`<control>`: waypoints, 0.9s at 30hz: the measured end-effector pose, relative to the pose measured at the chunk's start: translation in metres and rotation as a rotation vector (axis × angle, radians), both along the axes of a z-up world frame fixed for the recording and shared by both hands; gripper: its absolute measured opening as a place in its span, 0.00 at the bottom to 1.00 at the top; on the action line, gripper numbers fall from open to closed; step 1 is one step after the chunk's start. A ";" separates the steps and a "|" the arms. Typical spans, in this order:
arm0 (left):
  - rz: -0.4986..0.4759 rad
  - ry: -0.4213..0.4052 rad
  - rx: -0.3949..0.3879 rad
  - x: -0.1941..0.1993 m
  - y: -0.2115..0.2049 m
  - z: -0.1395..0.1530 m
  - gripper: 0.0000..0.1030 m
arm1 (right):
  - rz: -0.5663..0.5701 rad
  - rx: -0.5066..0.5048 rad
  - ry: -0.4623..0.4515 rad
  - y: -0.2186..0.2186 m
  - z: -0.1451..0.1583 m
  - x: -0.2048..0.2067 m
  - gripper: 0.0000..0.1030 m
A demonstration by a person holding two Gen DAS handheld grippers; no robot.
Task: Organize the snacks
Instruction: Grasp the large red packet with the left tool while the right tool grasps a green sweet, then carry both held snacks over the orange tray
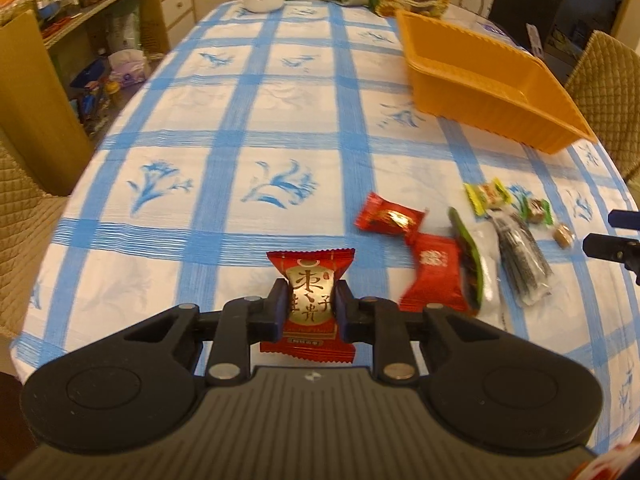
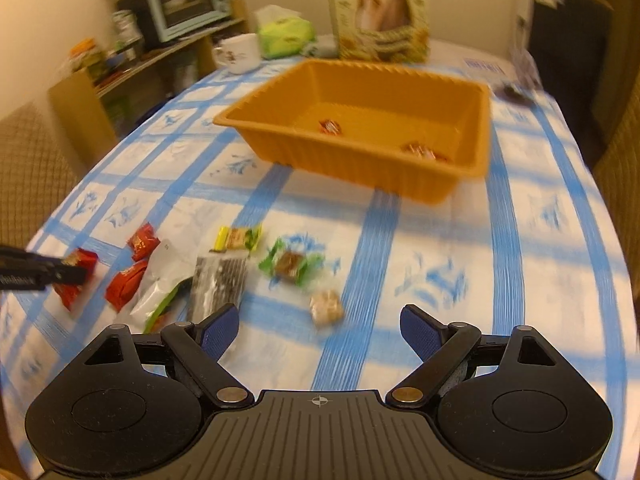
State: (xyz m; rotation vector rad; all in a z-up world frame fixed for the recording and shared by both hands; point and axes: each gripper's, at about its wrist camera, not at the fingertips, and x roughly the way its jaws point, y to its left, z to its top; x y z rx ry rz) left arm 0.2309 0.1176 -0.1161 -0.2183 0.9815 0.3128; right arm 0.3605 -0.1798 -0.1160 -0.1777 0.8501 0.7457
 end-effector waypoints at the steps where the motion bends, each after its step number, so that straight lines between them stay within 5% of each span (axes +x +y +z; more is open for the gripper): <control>1: 0.010 -0.003 0.002 -0.001 0.002 0.001 0.21 | 0.024 -0.012 -0.019 0.003 -0.002 0.003 0.85; 15: 0.112 -0.004 0.022 -0.015 0.025 0.008 0.21 | 0.316 -0.132 -0.087 0.051 -0.032 0.037 0.46; 24: 0.138 -0.001 0.025 -0.018 0.030 0.009 0.21 | 0.367 -0.116 -0.040 0.066 -0.036 0.046 0.21; 27: 0.135 -0.003 0.028 -0.018 0.029 0.011 0.21 | 0.334 -0.115 -0.017 0.067 -0.034 0.047 0.20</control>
